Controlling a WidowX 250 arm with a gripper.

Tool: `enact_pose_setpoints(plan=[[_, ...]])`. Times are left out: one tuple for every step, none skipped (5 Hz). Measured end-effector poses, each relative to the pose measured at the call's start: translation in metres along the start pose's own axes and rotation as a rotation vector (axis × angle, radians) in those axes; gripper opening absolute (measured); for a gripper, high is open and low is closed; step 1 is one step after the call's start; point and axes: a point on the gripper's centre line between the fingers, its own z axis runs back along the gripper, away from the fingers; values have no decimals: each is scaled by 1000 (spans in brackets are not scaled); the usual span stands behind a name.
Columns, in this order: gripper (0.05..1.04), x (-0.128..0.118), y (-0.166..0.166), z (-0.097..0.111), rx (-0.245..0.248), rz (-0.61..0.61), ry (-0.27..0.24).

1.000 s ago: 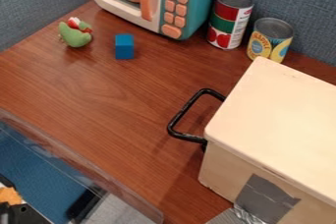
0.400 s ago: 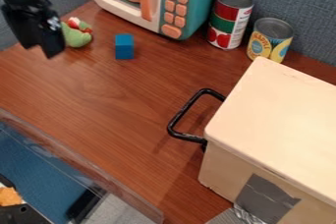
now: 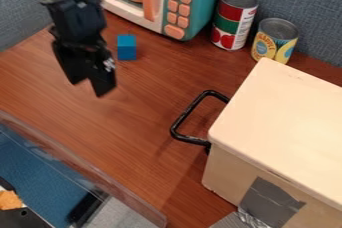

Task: Opened the drawer

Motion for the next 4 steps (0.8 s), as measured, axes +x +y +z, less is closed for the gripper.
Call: enact_pose_setpoints(plan=[[998, 14, -22, -16, -18, 1, 0], [999, 24, -40, -30, -35, 3, 13], [999, 39, -50, -39, -42, 18, 1], [999, 51, -53, -50, -47, 54, -2]])
